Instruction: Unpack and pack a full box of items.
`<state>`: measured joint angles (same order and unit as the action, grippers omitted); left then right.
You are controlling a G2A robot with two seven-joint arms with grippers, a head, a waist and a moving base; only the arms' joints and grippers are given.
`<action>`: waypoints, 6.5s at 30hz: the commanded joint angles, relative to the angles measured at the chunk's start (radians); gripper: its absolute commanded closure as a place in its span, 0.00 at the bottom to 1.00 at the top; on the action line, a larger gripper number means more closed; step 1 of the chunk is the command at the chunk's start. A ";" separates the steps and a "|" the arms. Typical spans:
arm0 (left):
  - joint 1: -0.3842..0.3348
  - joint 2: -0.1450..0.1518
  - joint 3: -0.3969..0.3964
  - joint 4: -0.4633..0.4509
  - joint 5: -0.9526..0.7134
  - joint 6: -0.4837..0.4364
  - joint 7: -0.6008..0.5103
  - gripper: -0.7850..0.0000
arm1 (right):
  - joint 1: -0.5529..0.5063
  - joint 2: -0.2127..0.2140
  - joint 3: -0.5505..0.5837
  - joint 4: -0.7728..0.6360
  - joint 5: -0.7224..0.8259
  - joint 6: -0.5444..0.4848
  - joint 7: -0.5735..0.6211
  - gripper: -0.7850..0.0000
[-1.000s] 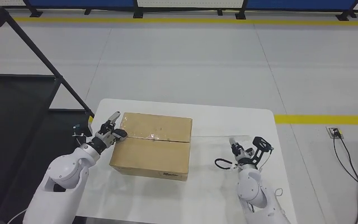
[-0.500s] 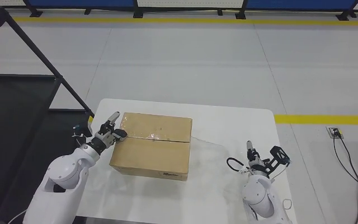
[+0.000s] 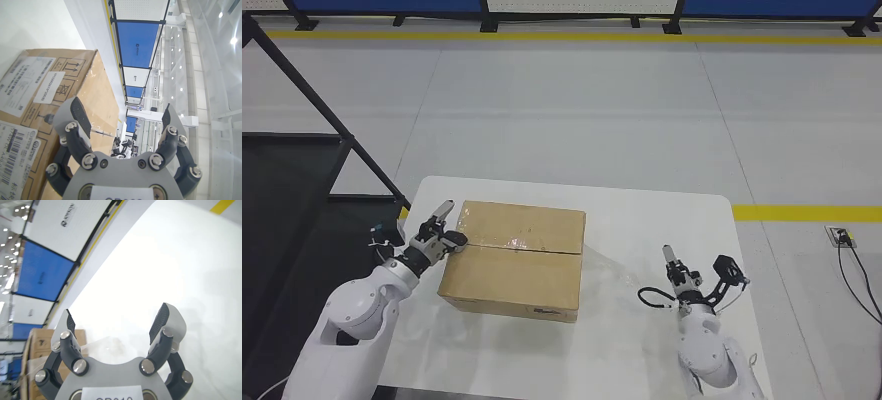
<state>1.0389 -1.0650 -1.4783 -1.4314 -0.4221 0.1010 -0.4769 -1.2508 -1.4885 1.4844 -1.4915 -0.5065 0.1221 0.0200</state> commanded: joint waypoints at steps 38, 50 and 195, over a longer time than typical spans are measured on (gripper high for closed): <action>0.007 -0.004 -0.013 0.004 0.013 -0.011 -0.018 0.00 | 0.314 -0.006 -0.067 0.427 0.750 0.011 0.579 0.00; 0.011 -0.006 -0.019 0.004 0.010 -0.015 -0.008 0.00 | 0.376 -0.023 -0.105 0.519 0.807 -0.112 0.422 0.00; 0.109 -0.002 -0.162 -0.008 -0.126 -0.090 -0.072 0.00 | 0.451 -0.199 -0.590 0.229 0.069 -0.079 0.034 0.00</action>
<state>1.1479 -1.0666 -1.6390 -1.4398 -0.5471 0.0122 -0.5492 -0.8050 -1.6853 0.8961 -1.2668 -0.4384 0.0422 0.0487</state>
